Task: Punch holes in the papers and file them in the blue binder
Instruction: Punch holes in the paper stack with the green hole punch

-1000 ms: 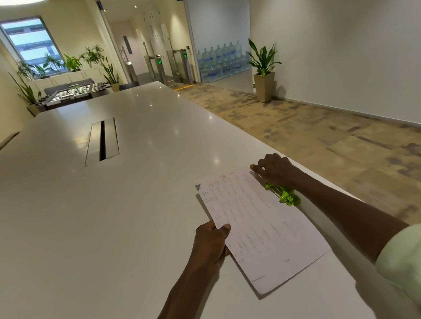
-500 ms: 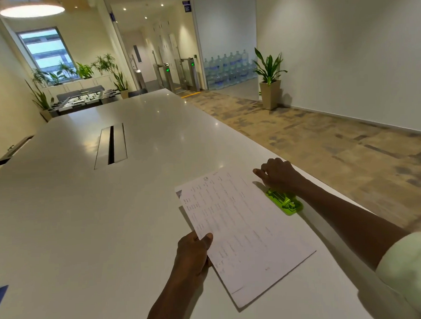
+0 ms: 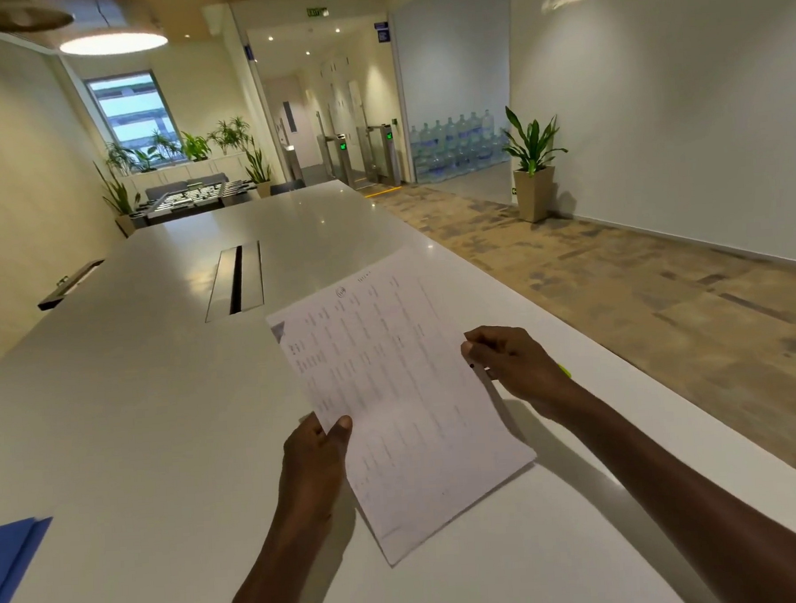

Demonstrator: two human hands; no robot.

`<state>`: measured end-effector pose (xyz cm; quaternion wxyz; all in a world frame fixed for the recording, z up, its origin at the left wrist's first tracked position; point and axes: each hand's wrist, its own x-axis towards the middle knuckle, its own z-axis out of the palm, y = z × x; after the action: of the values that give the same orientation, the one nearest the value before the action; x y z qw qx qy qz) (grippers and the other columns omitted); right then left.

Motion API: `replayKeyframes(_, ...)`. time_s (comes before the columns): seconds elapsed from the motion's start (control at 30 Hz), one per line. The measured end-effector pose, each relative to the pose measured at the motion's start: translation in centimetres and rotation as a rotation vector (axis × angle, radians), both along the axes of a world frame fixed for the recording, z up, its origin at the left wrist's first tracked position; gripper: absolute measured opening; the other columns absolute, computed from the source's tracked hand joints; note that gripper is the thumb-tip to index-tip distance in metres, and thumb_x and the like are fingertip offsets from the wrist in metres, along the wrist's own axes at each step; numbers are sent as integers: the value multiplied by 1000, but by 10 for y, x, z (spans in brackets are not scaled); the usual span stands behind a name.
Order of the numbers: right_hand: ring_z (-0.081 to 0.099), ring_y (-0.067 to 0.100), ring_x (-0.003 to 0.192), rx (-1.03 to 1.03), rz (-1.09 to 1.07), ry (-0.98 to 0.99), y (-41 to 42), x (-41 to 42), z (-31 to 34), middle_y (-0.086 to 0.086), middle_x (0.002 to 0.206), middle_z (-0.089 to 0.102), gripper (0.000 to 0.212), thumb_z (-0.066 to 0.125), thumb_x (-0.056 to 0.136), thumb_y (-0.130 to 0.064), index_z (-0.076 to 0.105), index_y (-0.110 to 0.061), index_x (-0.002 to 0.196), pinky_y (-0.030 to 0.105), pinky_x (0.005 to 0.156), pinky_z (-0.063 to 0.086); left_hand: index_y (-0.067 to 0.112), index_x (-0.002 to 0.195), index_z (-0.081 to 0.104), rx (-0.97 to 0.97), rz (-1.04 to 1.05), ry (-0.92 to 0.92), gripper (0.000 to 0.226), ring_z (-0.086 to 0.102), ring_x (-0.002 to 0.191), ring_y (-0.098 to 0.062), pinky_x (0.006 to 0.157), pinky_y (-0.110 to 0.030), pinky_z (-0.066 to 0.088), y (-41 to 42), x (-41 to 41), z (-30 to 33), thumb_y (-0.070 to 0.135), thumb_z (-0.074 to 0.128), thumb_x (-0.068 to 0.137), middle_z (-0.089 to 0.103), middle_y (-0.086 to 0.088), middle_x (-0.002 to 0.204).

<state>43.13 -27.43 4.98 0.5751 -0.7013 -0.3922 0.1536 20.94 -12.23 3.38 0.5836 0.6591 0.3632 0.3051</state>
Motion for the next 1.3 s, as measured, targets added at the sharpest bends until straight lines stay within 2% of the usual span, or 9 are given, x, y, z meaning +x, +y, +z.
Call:
replayKeyframes(0.17,47,17,68,150,13,-14,1,-28,13,9,73,59,25,58,89,-35,66,-12,85,34,68,39,34,108,63,156,24,-25,19,69,92,-15,72,-36,56,3,-19,21,21,54,97,71,10,102)
replayKeyframes(0.37,54,10,71,190,8,-20,1,-50,24,14,81,65,19,57,94,-26,68,-14,86,33,71,42,33,108,62,217,29,10,15,68,93,-22,75,-49,58,2,-39,36,28,53,97,70,7,108)
replayKeyframes(0.53,58,17,74,190,-6,-11,3,-60,21,15,83,67,22,58,92,-32,69,-14,87,42,71,49,40,99,62,198,33,-13,17,68,92,-18,73,-44,58,-2,-52,41,25,54,96,71,10,105)
replayKeyframes(0.77,49,20,58,39,-74,154,13,-75,5,12,65,55,23,60,87,-19,63,2,76,34,59,44,18,107,68,91,89,107,16,71,82,-19,67,-31,50,19,-68,32,22,61,93,75,2,94)
replayKeyframes(0.93,55,20,52,-140,-192,197,38,-93,-32,2,61,64,22,64,85,-11,66,6,70,31,56,47,12,106,71,122,137,281,19,65,72,-12,59,-24,46,27,-79,7,19,62,91,72,-3,95)
replayKeyframes(1.07,69,31,78,-244,-229,126,55,-104,-56,18,80,71,32,59,82,-10,53,-2,52,26,61,42,3,97,71,164,182,360,15,52,58,-8,51,-21,37,27,-85,-7,14,61,91,70,-16,91)
replayKeyframes(1.13,68,30,80,-273,-227,101,60,-109,-61,18,74,69,31,57,82,-9,48,-7,52,25,61,38,3,99,71,157,201,355,16,57,66,-15,56,-23,39,28,-86,-12,12,61,91,72,-16,98)
replayKeyframes(1.2,56,25,60,-261,-206,83,62,-115,-59,8,61,52,30,54,84,-10,43,-12,56,27,59,34,4,108,69,163,232,321,21,63,85,-23,66,-24,42,28,-85,-14,12,58,93,71,-12,106)
replayKeyframes(1.3,43,14,58,-100,-198,25,59,-125,-35,1,62,48,21,51,91,-16,51,-12,70,26,55,33,6,112,64,245,324,185,22,64,96,-28,70,-27,43,24,-83,-3,17,53,96,68,-9,104)
